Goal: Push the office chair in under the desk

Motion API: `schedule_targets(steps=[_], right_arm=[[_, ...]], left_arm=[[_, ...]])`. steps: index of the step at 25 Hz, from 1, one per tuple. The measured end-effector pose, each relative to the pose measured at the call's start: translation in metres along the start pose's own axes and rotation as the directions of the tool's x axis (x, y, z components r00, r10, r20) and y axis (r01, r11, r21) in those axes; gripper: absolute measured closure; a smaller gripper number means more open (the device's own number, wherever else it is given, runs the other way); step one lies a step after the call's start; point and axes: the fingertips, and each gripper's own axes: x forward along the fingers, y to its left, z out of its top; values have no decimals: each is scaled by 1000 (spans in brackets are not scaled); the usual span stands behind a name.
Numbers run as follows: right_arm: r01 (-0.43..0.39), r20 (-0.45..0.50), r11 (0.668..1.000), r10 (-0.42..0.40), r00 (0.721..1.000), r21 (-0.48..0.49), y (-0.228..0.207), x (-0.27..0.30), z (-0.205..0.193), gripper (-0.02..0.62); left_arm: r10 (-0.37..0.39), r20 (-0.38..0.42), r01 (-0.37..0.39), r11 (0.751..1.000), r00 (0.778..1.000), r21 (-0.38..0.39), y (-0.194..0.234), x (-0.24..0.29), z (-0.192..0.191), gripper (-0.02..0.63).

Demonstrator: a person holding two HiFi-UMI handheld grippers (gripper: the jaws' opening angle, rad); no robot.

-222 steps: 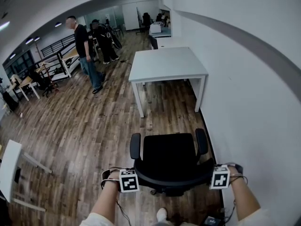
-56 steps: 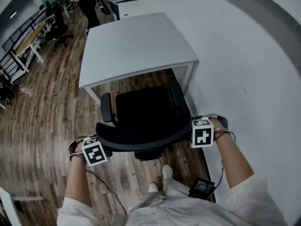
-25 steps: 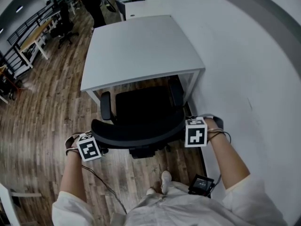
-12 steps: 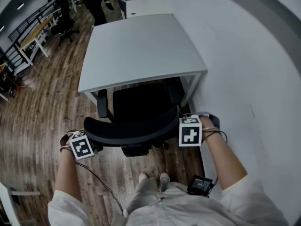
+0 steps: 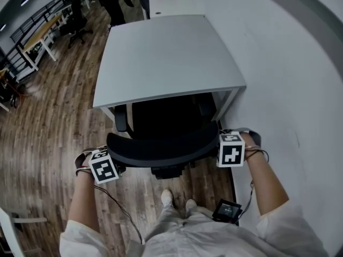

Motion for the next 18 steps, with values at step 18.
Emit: schedule_targets(steps=[18], right_arm=[[0,-1,1000,0,1000,5,-64,9,11,376]], left_arm=[[-4,0,4,1000,1000,-1,66,3,-3,391]])
